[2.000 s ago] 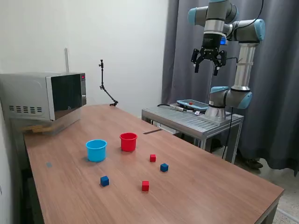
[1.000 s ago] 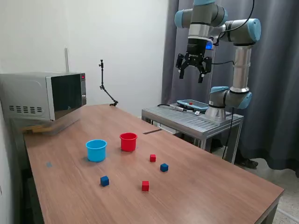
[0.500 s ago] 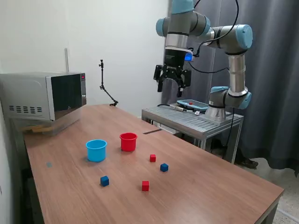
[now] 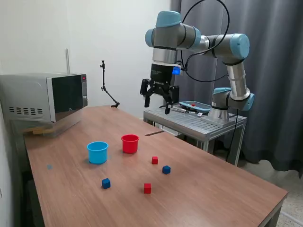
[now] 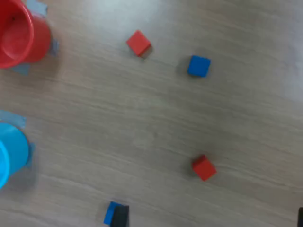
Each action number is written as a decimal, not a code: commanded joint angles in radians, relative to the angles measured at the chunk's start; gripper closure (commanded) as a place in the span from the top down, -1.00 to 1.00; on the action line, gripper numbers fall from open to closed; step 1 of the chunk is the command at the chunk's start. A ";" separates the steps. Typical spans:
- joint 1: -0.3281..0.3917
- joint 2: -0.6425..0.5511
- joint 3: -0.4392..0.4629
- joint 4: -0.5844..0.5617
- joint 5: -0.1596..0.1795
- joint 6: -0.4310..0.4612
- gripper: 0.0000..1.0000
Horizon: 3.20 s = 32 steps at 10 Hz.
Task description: Place red objects in the red bin, and blue objects in the blue bin.
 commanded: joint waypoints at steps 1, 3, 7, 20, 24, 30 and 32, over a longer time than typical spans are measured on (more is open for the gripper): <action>-0.007 0.081 -0.050 -0.002 0.000 -0.007 1.00; -0.008 0.122 -0.077 -0.023 0.007 -0.005 1.00; -0.008 0.201 -0.173 -0.080 0.011 -0.002 1.00; -0.085 0.438 -0.349 -0.154 0.049 0.039 1.00; -0.085 0.509 -0.393 -0.168 0.098 0.041 1.00; -0.123 0.543 -0.420 -0.194 0.096 0.064 1.00; -0.125 0.546 -0.426 -0.206 0.096 0.064 1.00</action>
